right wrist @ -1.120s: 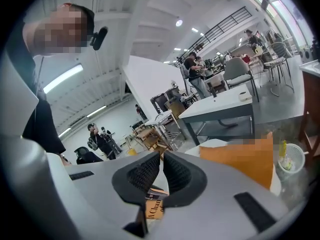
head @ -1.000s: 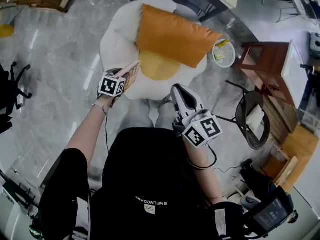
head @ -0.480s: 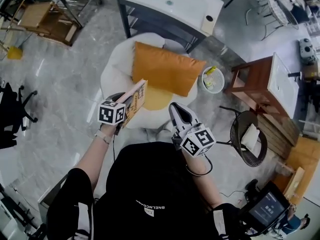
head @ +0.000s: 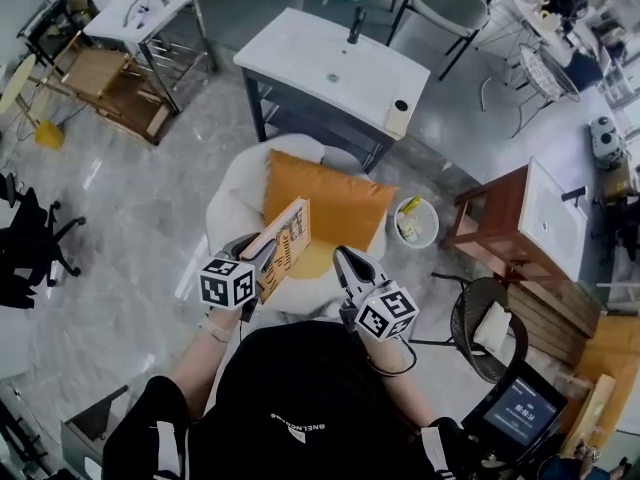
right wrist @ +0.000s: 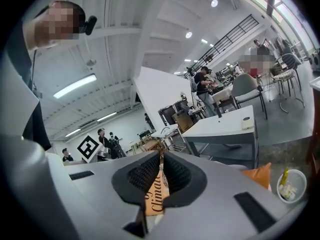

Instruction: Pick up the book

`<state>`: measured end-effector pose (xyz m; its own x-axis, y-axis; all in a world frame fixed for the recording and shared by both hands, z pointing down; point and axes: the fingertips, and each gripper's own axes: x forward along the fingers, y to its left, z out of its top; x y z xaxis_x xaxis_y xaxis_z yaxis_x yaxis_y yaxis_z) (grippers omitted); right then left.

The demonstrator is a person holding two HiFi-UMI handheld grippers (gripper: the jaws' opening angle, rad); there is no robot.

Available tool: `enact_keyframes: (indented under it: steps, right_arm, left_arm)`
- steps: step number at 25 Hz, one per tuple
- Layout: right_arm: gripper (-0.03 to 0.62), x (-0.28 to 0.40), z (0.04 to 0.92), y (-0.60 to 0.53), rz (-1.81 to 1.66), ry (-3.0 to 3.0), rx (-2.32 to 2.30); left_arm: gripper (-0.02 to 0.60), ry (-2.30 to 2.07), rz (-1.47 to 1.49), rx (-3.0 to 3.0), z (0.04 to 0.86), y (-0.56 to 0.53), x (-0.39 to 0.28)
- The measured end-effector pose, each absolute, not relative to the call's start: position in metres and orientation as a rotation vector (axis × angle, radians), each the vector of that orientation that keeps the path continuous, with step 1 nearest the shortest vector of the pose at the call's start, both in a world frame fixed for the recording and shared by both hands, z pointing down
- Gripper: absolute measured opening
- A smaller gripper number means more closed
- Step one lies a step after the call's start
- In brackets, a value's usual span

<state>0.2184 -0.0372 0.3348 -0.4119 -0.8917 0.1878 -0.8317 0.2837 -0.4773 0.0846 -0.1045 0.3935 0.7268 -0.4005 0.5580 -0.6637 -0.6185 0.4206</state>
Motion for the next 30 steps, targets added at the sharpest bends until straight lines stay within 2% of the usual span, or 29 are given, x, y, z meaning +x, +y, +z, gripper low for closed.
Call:
enact_keyframes:
  steps: [11, 18, 30]
  right_arm:
    - [0.040, 0.241, 0.293, -0.029, -0.695, 2.526, -1.495]
    - [0.040, 0.222, 0.283, -0.044, -0.650, 2.606, -1.391]
    - [0.040, 0.197, 0.264, -0.054, -0.607, 2.670, -1.314]
  left_arm:
    - [0.156, -0.860, 0.324, 2.402, 0.305, -0.077, 0.113]
    - [0.156, -0.922, 0.160, 2.434, 0.268, -0.075, 0.091]
    - [0.156, -0.999, 0.024, 2.372, 0.260, -0.061, 0.050]
